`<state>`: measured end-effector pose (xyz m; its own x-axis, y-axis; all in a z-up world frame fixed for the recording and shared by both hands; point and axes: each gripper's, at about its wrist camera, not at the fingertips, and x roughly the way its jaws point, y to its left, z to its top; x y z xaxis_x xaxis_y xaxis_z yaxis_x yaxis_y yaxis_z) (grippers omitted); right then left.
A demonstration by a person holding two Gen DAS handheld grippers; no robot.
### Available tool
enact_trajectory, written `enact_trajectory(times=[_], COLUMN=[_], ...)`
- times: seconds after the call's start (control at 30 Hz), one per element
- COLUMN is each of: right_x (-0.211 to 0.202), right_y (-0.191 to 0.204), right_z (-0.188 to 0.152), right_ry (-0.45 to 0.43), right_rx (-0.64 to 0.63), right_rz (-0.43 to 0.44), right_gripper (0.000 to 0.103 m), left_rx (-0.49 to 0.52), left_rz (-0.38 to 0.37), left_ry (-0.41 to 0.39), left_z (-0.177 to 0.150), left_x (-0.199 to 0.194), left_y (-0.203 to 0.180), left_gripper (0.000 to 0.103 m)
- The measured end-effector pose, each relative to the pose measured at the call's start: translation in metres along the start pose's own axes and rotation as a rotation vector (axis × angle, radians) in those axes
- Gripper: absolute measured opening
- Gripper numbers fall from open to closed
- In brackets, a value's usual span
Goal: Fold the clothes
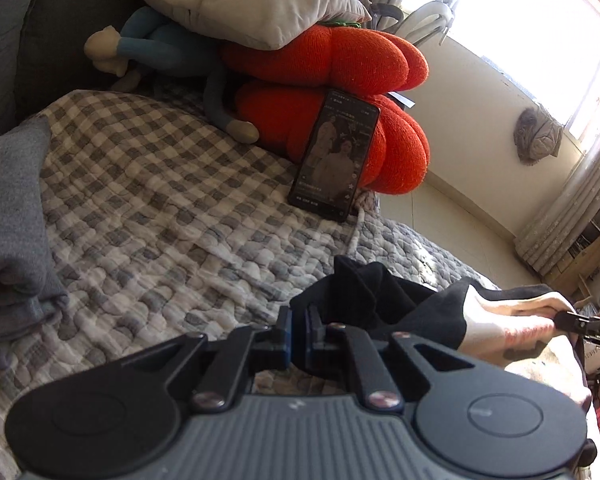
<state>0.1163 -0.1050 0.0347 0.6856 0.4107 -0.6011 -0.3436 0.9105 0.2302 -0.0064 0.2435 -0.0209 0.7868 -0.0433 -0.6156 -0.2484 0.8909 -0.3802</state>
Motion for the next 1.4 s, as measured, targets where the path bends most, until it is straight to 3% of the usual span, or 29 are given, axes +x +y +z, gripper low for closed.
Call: enact_trajectory(times=[0.13,0.3,0.47,0.53,0.7,0.97,1.17,1.4], right_x=[0.016,0.034,0.040,0.035,0.017,-0.002,0.004,0.005], right_y=[0.006,0.008,0.006,0.006,0.017,0.045,0.061,0.070], right_z=[-0.002,-0.005,-0.008,-0.008,-0.005,-0.011,-0.033,-0.049], right_ry=[0.030,0.065,0.079,0.070,0.039,0.044,0.139,0.158], right_rx=[-0.006,-0.004,0.013,0.015,0.000,-0.036,-0.042,-0.091], right_rz=[0.007,-0.008,-0.018,-0.012,0.028,0.209,0.311,0.302], right_gripper=[0.015,0.016,0.016,0.016,0.016,0.017,0.016,0.010], left_rx=[-0.004,0.046,0.081,0.099,0.124,0.116,0.098,0.084], left_rz=[-0.003,-0.004,-0.019,-0.022,-0.034,-0.190,-0.285,-0.398], left_ry=[0.068,0.088,0.091,0.083,0.059,0.103,0.134,0.198], left_z=[-0.007,-0.008,-0.004,-0.002,0.001,0.002,0.003,-0.001], left_x=[0.006,0.006,0.001,-0.002,-0.006,0.006,0.021,0.040], left_y=[0.007,-0.002,-0.013,-0.018,-0.032,-0.056,-0.072,-0.091], left_gripper=[0.006,0.008,0.022,0.040,0.048,0.049,0.050,0.051])
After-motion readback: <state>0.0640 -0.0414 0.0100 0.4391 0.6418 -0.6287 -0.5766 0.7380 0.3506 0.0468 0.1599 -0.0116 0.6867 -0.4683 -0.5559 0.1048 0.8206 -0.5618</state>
